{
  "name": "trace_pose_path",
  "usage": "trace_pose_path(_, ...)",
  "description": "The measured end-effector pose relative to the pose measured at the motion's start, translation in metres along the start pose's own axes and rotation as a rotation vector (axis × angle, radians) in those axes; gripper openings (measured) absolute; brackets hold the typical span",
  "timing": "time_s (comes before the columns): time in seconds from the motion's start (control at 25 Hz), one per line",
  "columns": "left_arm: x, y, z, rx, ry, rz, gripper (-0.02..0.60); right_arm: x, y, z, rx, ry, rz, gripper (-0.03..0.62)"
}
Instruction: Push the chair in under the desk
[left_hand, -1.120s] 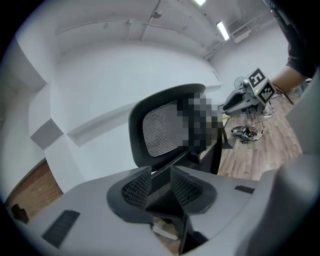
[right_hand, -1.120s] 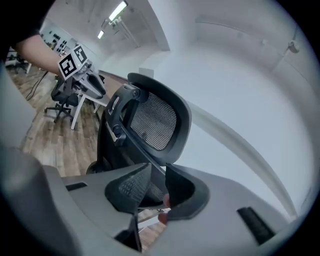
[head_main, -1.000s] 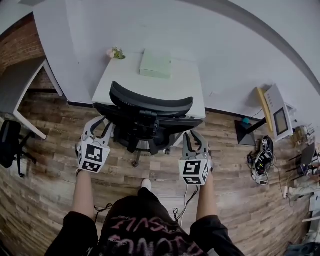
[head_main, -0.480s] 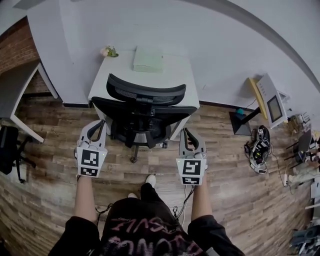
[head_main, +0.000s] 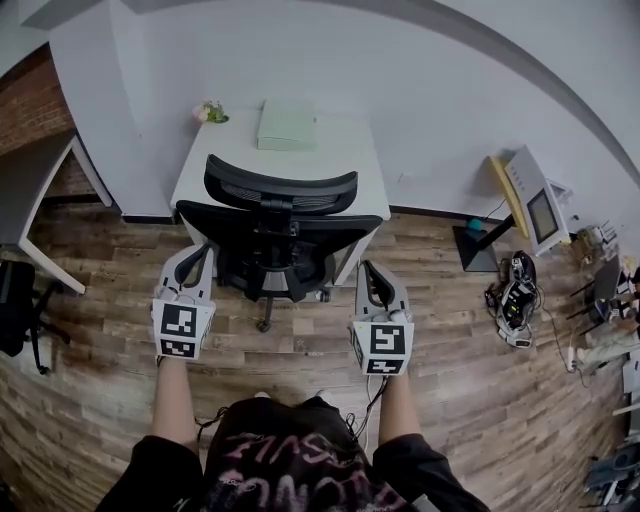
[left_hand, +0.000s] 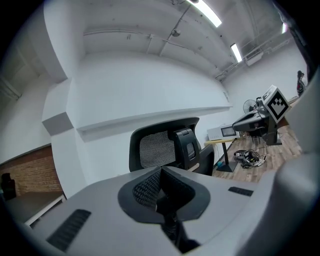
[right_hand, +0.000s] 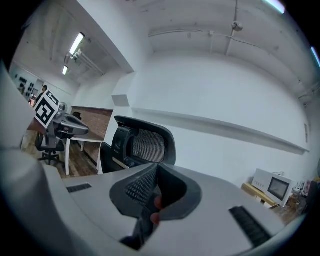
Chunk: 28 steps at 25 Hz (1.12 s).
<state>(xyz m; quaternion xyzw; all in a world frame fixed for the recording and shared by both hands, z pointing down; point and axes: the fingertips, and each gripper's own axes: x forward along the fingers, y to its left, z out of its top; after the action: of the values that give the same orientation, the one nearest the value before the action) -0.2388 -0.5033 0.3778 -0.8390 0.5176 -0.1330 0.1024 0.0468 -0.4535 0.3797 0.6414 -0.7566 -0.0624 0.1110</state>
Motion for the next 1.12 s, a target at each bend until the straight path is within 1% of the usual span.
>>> trace_pose_path(0.2,0.002,-0.005,0.011,-0.048,0.000,0.040,0.015,0.004,-0.014,-0.003,0.025,0.002,0.021,0.026)
trace_pose_path(0.32,0.001,-0.007,0.013,-0.035,0.006,0.050,0.015,0.007,-0.020,0.002,0.056,-0.006,0.041,0.026)
trace_pose_path(0.4,0.000,-0.010,0.013,-0.008,0.011,0.047,0.015,0.009,-0.019,0.003,0.042,-0.007,0.061,0.026)
trace_pose_path(0.44,0.000,-0.011,0.013,-0.007,0.011,0.044,0.015,0.009,-0.018,0.003,0.030,-0.008,0.071,0.026)
trace_pose_path(0.64,-0.003,-0.010,0.019,-0.081,0.010,0.050,0.014,0.014,-0.017,0.001,0.041,-0.006,0.097,0.025)
trace_pose_path(0.76,-0.006,-0.006,0.024,-0.111,-0.001,0.061,0.014,0.015,-0.018,0.002,0.051,-0.003,0.097,0.025)
trace_pose_path(0.92,-0.012,-0.002,0.026,-0.125,-0.018,0.086,0.014,0.014,-0.021,0.003,0.065,-0.006,0.086,0.025)
trace_pose_path(1.12,-0.013,-0.001,0.025,-0.136,-0.013,0.099,0.014,0.015,-0.018,0.005,0.053,-0.008,0.096,0.025)
